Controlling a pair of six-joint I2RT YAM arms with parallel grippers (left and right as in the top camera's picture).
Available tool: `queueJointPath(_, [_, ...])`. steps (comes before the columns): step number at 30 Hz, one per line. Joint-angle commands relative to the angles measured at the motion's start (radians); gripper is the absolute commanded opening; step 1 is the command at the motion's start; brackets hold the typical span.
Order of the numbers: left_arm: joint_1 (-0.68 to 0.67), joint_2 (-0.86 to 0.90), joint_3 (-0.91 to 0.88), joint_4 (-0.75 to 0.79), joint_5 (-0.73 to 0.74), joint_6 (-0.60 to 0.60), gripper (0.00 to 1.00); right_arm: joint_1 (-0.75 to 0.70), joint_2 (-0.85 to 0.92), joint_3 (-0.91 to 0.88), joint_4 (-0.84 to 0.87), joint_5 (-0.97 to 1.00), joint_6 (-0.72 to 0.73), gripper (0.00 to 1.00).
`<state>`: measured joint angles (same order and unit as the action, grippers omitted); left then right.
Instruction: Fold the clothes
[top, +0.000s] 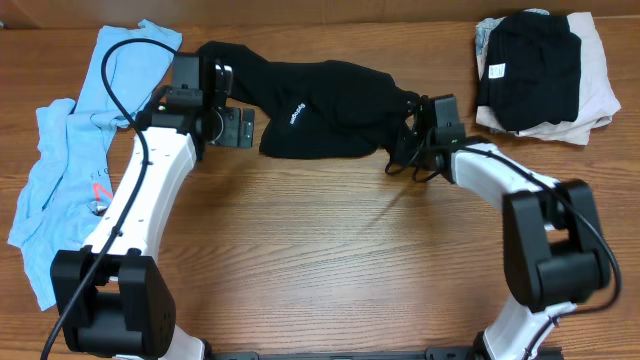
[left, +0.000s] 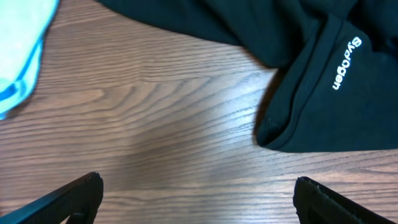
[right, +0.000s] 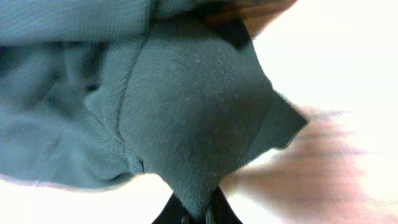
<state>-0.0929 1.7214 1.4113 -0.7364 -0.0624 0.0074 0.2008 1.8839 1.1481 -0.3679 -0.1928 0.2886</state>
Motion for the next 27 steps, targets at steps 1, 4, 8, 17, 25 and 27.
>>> queueJointPath(1, [0.017, 0.004, 0.116, -0.040, -0.023, 0.008, 1.00, 0.008, -0.177, 0.175, -0.140, 0.002, -0.055, 0.04])
queueJointPath(4, [0.017, 0.004, 0.205, -0.093, -0.023, 0.010, 1.00, 0.022, -0.250, 0.338, -0.357, -0.007, -0.091, 0.04])
queueJointPath(8, [0.017, 0.004, 0.309, -0.131, -0.010, 0.011, 1.00, 0.056, -0.289, 0.570, -0.597, -0.010, -0.152, 0.04])
queueJointPath(17, [0.023, 0.004, 0.384, -0.156, 0.011, 0.012, 1.00, 0.216, -0.291, 1.005, -0.871, 0.001, -0.208, 0.04])
queueJointPath(25, [0.023, 0.009, 0.383, -0.250, 0.011, 0.014, 1.00, 0.270, -0.274, 1.084, -0.893, 0.129, -0.167, 0.04])
queueJointPath(27, [0.023, 0.011, 0.382, -0.252, 0.011, 0.015, 1.00, 0.262, -0.253, 1.084, -0.900, 0.129, -0.158, 0.04])
